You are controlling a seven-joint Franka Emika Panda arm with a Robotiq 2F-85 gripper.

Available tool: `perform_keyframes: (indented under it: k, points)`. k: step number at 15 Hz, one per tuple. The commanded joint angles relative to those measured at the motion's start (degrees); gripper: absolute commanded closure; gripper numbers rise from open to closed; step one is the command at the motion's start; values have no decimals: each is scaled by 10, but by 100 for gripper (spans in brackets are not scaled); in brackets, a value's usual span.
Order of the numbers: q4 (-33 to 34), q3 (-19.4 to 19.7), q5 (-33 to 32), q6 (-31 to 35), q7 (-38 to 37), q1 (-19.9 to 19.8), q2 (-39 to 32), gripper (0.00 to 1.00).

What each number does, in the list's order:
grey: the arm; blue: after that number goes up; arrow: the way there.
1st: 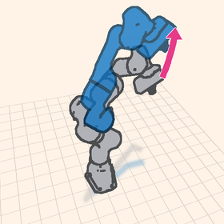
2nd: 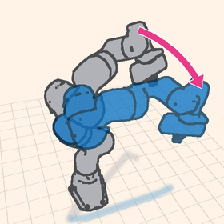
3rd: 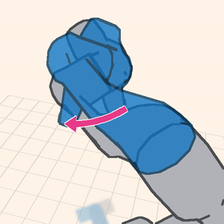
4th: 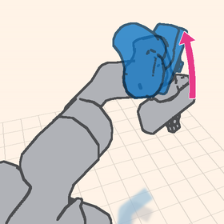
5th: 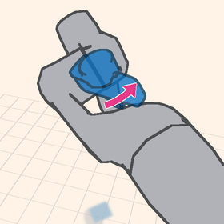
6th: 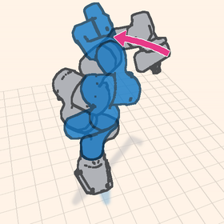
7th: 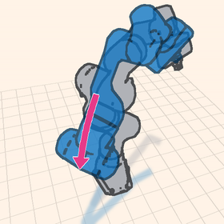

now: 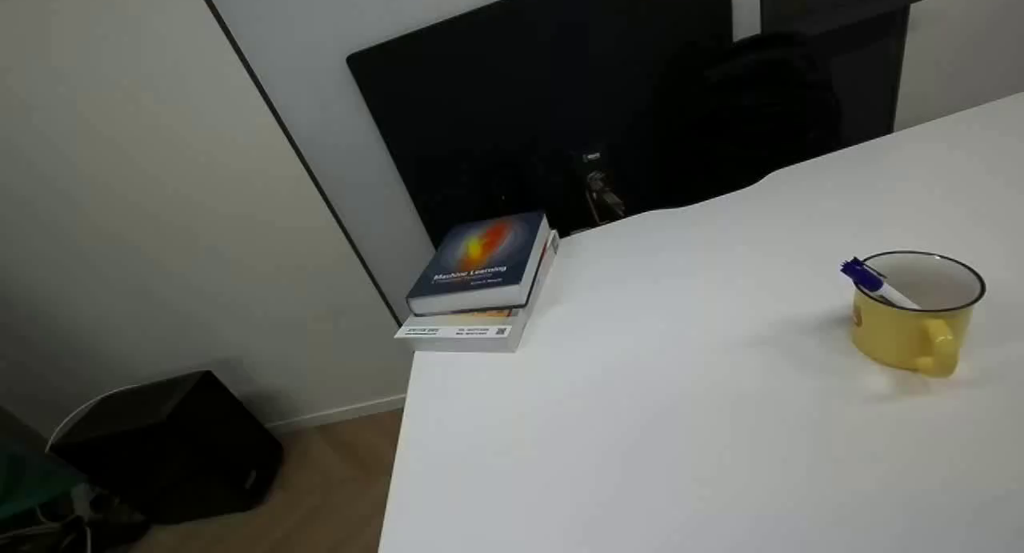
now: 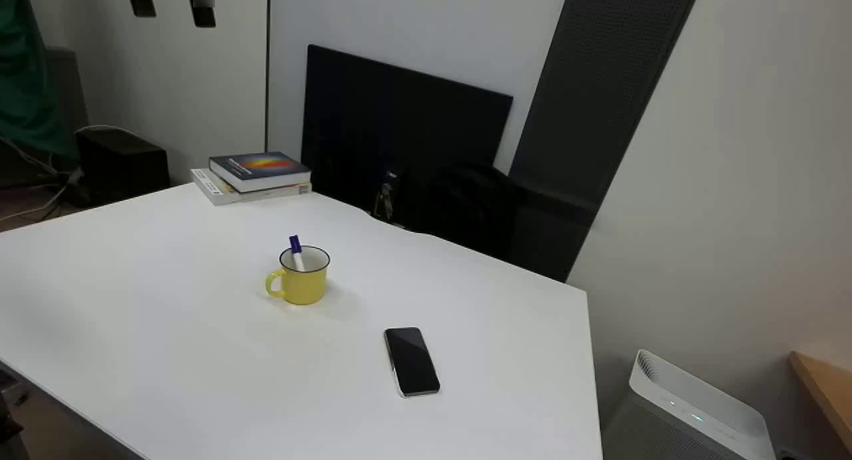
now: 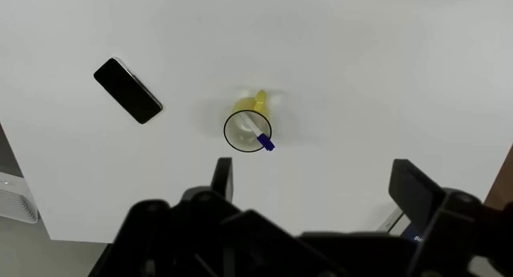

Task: Take the pen out of the cup and put it on the table

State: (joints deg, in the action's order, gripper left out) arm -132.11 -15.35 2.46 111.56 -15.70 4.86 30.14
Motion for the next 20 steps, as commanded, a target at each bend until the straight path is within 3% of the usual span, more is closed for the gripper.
perform_keyframes:
  k: [1, 15, 20]
  points:
    - [1, 8, -5, -1, -4, 10, -2, 0]
    - [-5, 9, -8, -3, 1, 10, -5, 0]
    - [-57, 53, 3, 17, 37, -2, -44, 0]
